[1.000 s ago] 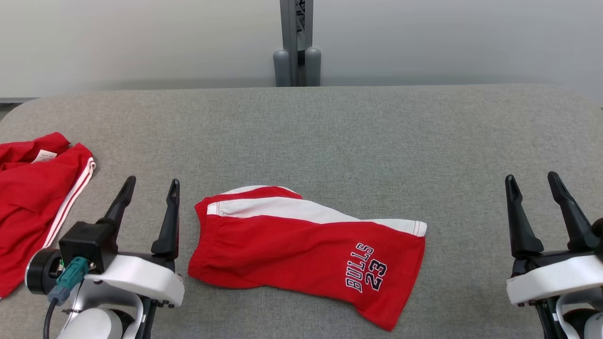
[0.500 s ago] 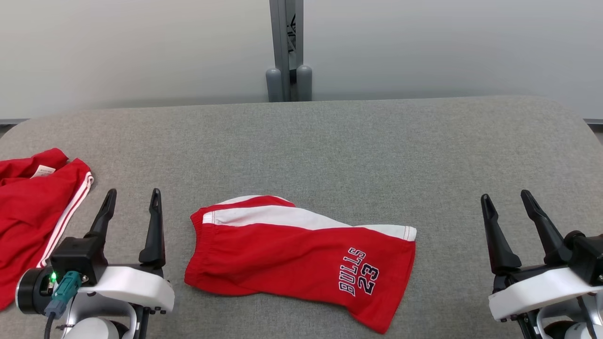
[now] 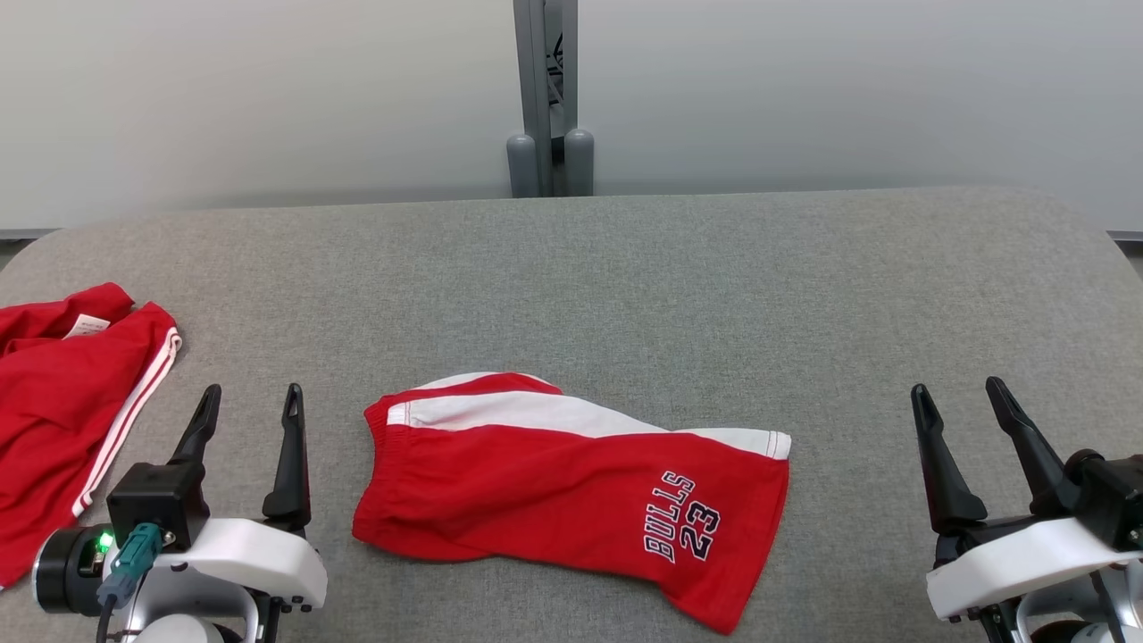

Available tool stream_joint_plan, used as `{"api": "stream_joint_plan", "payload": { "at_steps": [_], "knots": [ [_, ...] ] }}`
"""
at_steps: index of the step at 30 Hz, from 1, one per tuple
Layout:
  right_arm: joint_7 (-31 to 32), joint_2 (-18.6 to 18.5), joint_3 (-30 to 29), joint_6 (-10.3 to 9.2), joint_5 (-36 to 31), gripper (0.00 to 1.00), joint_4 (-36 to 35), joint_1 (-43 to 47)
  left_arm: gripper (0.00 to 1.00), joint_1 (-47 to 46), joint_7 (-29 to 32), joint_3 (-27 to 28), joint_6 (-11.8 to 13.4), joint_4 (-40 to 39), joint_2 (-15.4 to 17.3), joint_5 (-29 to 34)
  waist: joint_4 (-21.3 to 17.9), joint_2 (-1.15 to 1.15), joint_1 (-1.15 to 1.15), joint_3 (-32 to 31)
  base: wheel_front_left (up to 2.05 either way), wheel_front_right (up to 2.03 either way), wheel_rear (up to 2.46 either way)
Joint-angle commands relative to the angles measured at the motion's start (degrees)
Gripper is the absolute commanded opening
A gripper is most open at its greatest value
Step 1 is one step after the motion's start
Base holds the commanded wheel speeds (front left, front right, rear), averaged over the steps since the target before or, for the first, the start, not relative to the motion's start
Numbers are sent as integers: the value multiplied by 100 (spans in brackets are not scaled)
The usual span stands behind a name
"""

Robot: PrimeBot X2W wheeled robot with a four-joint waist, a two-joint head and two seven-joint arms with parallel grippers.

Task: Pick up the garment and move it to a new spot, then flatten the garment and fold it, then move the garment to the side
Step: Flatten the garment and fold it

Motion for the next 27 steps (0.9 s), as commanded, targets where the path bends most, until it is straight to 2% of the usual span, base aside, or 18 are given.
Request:
{"api": "stream_joint_plan", "payload": {
  "at_steps": [1,4,11,18,22,27],
  "knots": [
    [3,-26,-20,2,39,100,-24,6,100,-79,1,-5,-15,12,38,0,2,0,0,8,0,0,0],
    [14,-25,-18,2,54,100,-33,-12,100,-218,94,-52,-104,22,41,-29,6,0,0,40,0,0,0],
    [56,-26,72,2,75,100,-83,-101,100,-777,1126,-486,-722,277,-35,-428,-76,0,0,254,0,0,0],
    [19,-25,117,2,96,100,-62,-217,100,-1243,1987,-658,-1239,1023,-169,-969,-266,0,0,564,0,0,0],
    [-28,-25,113,2,117,100,-41,-251,100,-1438,2190,-673,-1447,1377,-216,-1157,-335,0,0,711,0,0,0],
    [-73,-26,121,2,125,100,2,-290,100,-1601,2181,-664,-1557,1672,-249,-1217,-387,0,0,816,0,0,0]
  ]
}}
